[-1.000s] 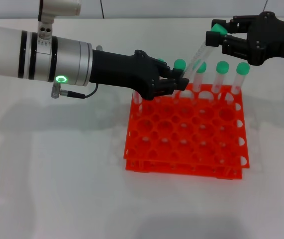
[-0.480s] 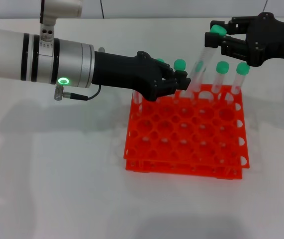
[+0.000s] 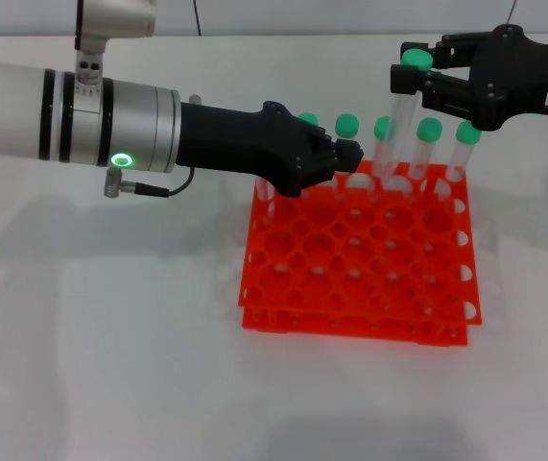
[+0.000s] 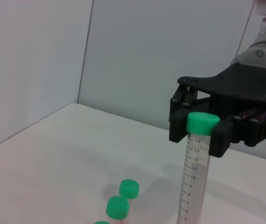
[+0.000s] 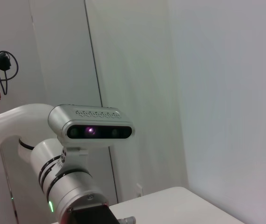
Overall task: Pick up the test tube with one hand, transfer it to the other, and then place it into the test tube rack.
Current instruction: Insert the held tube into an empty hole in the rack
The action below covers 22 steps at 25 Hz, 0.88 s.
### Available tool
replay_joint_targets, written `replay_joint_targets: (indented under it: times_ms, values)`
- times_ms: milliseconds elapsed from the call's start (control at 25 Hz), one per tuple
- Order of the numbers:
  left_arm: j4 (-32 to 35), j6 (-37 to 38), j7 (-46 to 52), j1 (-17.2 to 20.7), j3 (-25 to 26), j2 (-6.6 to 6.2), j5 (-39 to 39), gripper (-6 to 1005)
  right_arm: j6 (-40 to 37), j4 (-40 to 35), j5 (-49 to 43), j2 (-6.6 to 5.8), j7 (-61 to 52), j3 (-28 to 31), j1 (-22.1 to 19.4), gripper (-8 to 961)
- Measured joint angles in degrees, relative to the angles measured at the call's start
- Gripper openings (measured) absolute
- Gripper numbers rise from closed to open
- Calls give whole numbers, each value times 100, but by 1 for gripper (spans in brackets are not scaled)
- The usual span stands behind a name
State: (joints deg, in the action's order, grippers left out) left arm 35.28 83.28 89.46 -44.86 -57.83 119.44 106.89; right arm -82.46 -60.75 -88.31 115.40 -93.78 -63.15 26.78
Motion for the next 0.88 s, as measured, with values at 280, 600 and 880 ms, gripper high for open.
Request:
replay_joint_targets:
  times_ms: [280,600,880]
  values:
    - [3,69,72,31,1,0,-22,77,3,-7,1,0,0,0,7,267]
    - [62,114,240,151,2,-10,-168,248,4,-8,5,0,0,4,20,266]
    - [655,301,588,467,1,-17,-157,565,13,-7,7,0,0,5,-4,266]
